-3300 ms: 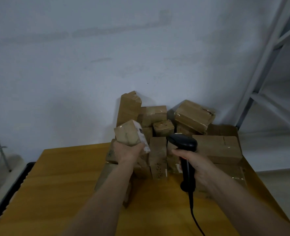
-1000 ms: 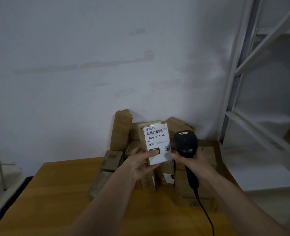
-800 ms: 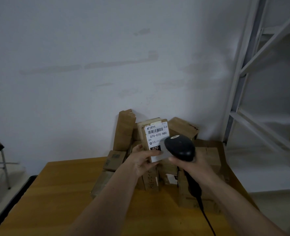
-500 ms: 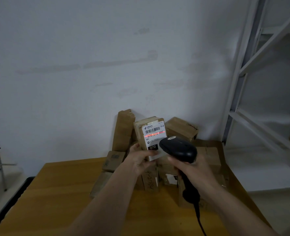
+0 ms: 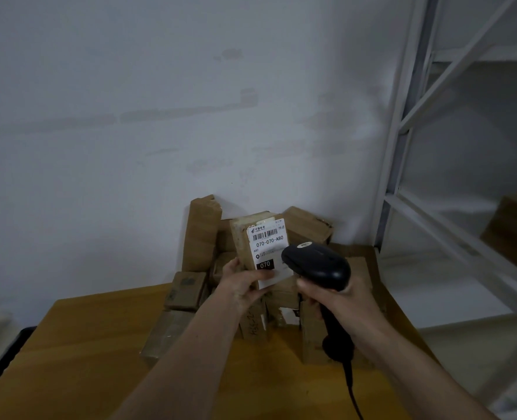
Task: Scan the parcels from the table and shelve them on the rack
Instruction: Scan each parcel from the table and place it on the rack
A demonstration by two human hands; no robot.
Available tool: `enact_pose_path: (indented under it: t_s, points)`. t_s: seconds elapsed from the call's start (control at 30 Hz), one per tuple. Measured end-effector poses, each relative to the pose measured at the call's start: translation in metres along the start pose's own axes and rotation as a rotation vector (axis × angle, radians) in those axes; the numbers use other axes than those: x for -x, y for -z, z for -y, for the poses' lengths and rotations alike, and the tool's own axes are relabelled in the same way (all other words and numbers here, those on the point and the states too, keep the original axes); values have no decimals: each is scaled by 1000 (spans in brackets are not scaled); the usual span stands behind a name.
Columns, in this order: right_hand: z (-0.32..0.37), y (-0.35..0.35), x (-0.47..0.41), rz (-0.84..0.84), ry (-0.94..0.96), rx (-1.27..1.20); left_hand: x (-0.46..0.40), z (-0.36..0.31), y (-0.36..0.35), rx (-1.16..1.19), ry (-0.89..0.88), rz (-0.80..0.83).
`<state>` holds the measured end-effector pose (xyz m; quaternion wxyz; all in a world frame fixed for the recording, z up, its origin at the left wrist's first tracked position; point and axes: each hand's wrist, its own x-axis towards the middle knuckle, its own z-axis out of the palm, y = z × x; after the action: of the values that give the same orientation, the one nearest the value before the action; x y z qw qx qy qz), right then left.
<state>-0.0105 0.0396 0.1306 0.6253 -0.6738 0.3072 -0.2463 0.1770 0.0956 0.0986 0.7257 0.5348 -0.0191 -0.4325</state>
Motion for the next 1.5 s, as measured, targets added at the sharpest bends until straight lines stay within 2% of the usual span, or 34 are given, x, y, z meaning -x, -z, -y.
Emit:
enact_pose_path:
  t_s: [0.33,0.57,0.9,1.0,1.13,1.3,1.5]
  points:
    - [-29,31,12,-65,-108,-76,11,41,-15,-75,74,-15]
    - [-38,52,49,-225,-149,-162,33,71,-43,-147,207,91]
    - [-38,56,134,-518,-122,-182,77,97,-55,-245,194,293]
    - [-48,52,166,-586,-131,-179,90,116,-55,-285,170,343]
    - [-60,61,217,-730,-127,-217,118,149,-72,-350,229,462]
    - [-60,92,269,-930,-112,-308,157,179,-105,-470,260,628]
    - [-41,154,308,-1029,-43,-395,190,191,-166,-559,205,738]
